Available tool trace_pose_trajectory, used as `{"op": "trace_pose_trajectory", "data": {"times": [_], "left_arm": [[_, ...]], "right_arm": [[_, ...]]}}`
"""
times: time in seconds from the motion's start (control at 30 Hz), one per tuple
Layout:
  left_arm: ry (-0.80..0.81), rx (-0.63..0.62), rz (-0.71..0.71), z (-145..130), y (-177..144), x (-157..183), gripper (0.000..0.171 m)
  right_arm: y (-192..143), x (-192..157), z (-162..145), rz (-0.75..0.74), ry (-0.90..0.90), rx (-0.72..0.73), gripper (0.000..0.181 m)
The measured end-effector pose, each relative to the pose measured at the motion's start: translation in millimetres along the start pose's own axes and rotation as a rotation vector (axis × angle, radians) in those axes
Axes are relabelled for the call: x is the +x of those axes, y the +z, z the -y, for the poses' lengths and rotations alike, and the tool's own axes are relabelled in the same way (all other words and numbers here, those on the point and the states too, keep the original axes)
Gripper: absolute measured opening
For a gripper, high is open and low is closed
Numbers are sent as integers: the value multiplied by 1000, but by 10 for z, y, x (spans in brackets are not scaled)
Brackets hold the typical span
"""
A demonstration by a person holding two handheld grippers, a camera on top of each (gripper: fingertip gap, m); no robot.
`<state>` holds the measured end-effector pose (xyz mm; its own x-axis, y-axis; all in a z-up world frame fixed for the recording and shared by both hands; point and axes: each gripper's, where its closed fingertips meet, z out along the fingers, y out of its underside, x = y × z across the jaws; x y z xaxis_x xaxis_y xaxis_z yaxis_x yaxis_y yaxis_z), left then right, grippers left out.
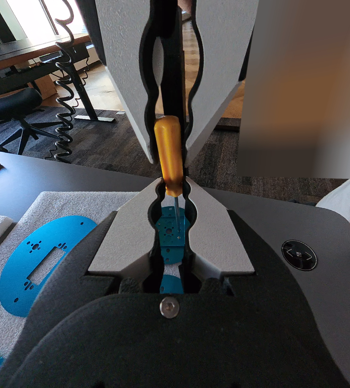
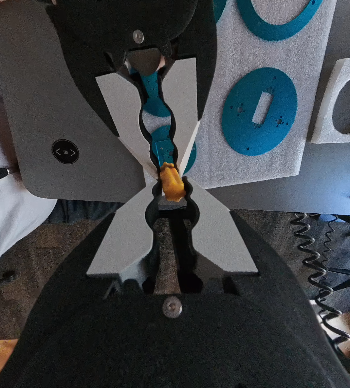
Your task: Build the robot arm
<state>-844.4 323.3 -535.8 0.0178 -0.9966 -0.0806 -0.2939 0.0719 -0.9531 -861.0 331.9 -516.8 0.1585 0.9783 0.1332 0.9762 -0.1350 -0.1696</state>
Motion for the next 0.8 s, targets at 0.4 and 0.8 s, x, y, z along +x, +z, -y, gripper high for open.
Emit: {"op": "trace_pose_trajectory", "data": {"times": [0.4, 0.8], "left_arm": [[1, -1, 9, 2, 17, -11, 16], [25, -7, 12, 1, 16, 12, 14]], "right_arm": [[-106, 14, 61, -5, 78, 45, 20], [-110, -27, -22, 65, 289, -16, 19]]}}
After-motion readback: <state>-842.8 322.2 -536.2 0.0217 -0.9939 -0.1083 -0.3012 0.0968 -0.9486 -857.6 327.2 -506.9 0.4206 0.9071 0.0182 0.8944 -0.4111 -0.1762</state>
